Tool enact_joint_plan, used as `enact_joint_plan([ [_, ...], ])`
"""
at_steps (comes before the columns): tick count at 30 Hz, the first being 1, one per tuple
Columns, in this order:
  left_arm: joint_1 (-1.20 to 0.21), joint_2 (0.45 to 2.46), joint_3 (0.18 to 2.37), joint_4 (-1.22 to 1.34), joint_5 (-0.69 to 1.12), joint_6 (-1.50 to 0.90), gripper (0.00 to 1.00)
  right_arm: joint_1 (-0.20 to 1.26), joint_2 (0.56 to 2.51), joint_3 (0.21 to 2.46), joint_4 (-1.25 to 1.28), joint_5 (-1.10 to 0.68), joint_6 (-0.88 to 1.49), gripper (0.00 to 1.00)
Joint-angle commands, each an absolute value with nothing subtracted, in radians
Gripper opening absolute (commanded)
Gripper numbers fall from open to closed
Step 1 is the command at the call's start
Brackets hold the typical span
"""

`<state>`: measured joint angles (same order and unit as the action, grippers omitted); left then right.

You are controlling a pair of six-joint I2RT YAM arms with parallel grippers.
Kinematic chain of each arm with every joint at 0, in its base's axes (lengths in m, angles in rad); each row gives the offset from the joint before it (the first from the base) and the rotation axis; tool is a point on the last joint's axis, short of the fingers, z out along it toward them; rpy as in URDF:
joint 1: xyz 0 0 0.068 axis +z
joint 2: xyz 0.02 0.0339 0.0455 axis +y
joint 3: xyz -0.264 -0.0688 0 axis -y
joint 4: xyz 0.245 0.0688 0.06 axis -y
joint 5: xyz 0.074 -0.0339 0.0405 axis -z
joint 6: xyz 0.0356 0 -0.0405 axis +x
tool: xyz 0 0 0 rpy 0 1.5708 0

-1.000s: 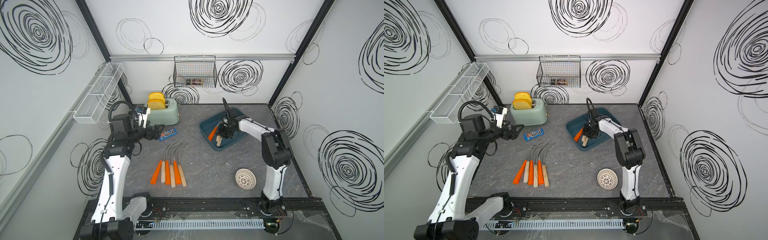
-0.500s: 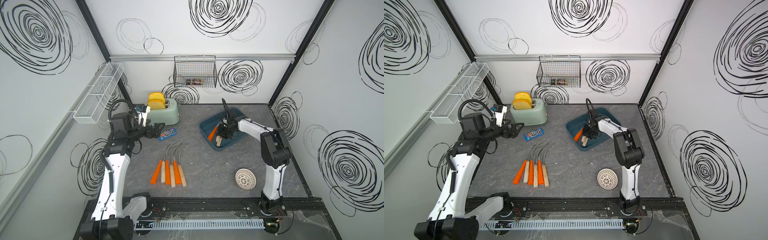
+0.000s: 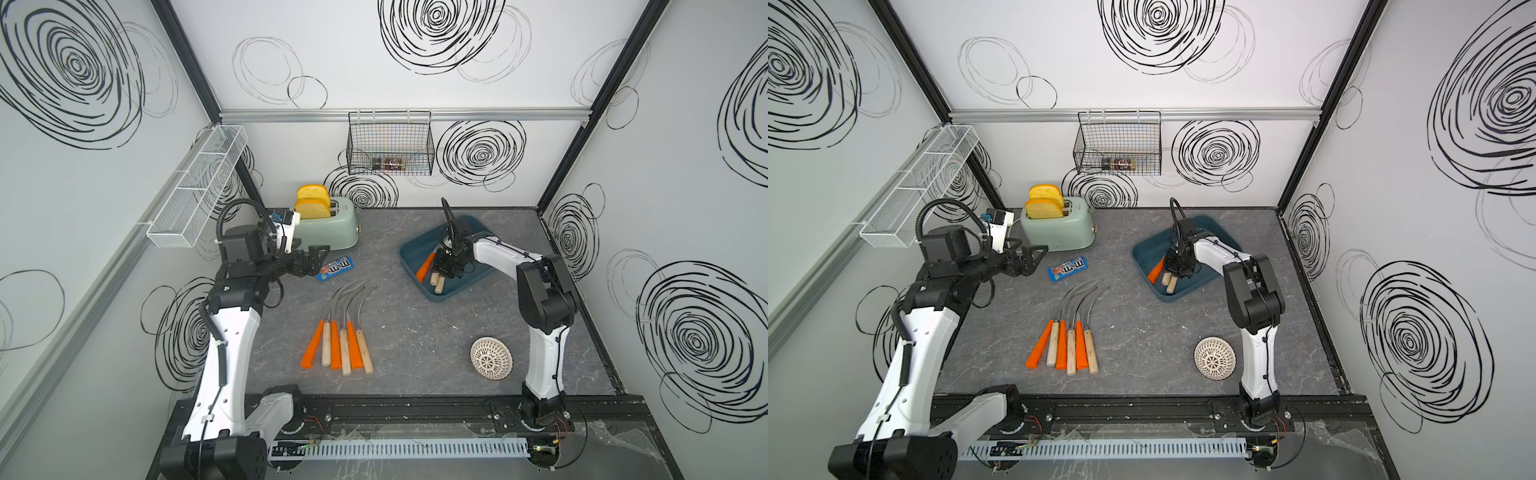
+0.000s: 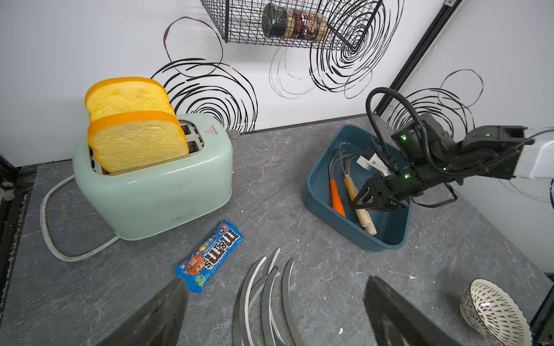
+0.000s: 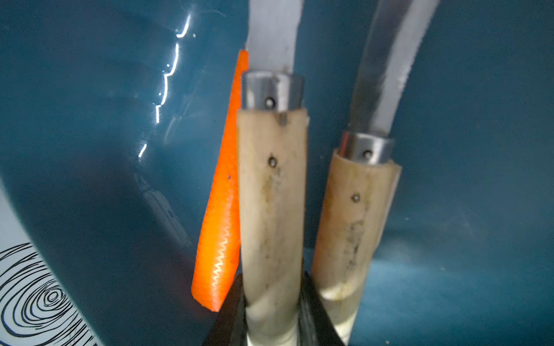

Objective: Put small sickles into storage boxes
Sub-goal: Place the sickle in the storage box.

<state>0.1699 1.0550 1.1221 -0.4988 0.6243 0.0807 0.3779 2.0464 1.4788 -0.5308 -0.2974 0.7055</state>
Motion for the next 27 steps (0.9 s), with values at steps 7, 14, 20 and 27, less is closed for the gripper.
enact_joint_plan([
  [7, 0.158, 1.058, 1.158, -0.455, 0.63, 0.054, 0.96, 0.389, 2.079, 1.56, -0.597, -0.291, 0.658, 0.28],
  [14, 0.143, 1.07, 1.171, -0.452, 0.619, 0.048, 0.96, 0.391, 2.083, 1.556, -0.611, -0.279, 0.638, 0.34],
  [20, 0.132, 1.069, 1.165, -0.453, 0.603, 0.044, 0.96, 0.39, 2.083, 1.554, -0.609, -0.275, 0.627, 0.34],
  [27, 0.126, 1.067, 1.174, -0.46, 0.579, 0.057, 0.96, 0.389, 1.959, 1.519, -0.575, -0.213, 0.606, 0.35],
])
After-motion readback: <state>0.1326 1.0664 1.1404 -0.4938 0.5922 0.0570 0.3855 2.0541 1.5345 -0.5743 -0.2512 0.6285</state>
